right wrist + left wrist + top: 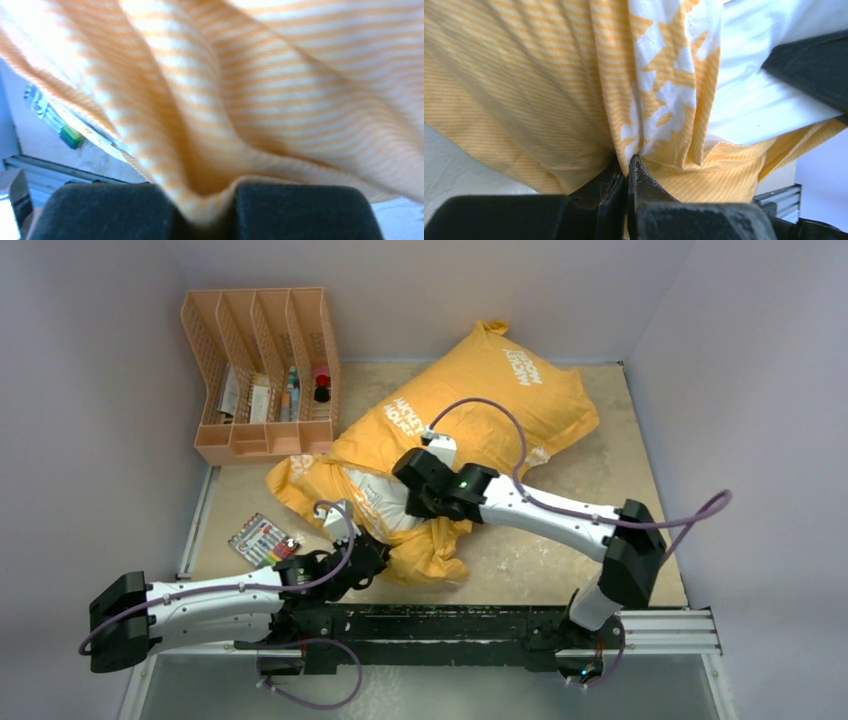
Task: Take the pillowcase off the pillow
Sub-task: Remove the pillow from the pillowcase.
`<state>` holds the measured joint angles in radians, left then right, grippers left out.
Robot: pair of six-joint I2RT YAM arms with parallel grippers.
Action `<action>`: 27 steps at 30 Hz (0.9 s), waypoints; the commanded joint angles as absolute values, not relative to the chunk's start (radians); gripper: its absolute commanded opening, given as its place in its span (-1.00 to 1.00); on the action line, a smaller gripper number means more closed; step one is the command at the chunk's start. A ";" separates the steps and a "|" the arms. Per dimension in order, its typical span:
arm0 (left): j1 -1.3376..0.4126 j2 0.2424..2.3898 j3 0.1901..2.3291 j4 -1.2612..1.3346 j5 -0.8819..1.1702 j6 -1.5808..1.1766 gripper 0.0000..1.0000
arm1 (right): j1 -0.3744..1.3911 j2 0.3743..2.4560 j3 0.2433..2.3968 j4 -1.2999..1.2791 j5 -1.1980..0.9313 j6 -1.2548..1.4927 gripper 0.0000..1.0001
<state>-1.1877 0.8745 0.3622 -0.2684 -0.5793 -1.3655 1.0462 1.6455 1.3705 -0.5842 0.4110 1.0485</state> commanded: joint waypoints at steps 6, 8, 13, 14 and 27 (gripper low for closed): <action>-1.208 0.924 0.309 -0.418 -0.415 -1.280 -1.00 | 0.659 1.451 1.233 -0.101 0.256 0.957 -1.00; -1.209 0.905 0.286 -0.451 -0.423 -1.301 -1.00 | 0.644 1.428 1.230 -0.034 0.216 0.930 -1.00; -1.209 0.841 0.227 -0.444 -0.426 -1.329 -1.00 | 0.644 1.387 1.309 -0.104 0.264 0.842 -1.00; -1.209 0.823 0.221 -0.420 -0.428 -1.327 -1.00 | 0.645 1.375 1.301 -0.112 0.264 0.833 -1.00; -1.219 0.882 0.539 0.088 -0.316 -1.151 0.40 | 0.750 1.393 1.156 -0.218 0.375 0.828 -1.00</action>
<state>-1.2076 0.8021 0.4919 -0.1467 -0.4282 -1.2148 0.7570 1.4509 1.2121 -0.4305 0.1822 0.8227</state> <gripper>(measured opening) 0.668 0.046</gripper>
